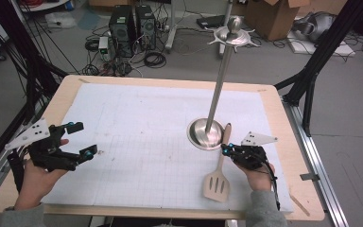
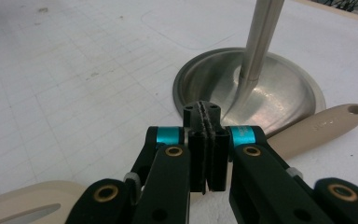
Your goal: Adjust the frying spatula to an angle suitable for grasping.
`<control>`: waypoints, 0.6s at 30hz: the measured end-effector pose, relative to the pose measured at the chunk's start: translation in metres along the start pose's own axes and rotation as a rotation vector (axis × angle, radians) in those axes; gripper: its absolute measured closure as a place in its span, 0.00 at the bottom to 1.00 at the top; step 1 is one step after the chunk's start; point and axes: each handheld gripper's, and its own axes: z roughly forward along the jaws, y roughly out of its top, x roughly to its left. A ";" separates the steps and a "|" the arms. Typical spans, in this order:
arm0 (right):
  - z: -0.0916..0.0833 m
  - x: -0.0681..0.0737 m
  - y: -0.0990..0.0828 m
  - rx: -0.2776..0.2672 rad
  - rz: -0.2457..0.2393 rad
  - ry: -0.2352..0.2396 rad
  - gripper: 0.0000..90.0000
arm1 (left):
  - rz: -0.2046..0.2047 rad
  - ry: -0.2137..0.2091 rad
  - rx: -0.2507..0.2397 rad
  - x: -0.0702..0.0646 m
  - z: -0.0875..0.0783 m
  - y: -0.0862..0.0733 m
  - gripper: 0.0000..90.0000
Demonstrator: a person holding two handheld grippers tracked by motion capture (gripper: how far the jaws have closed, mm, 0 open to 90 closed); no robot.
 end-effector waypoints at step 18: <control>0.023 -0.002 -0.010 0.062 -0.002 -0.002 1.00 | -0.002 0.001 0.012 0.000 0.001 -0.002 0.03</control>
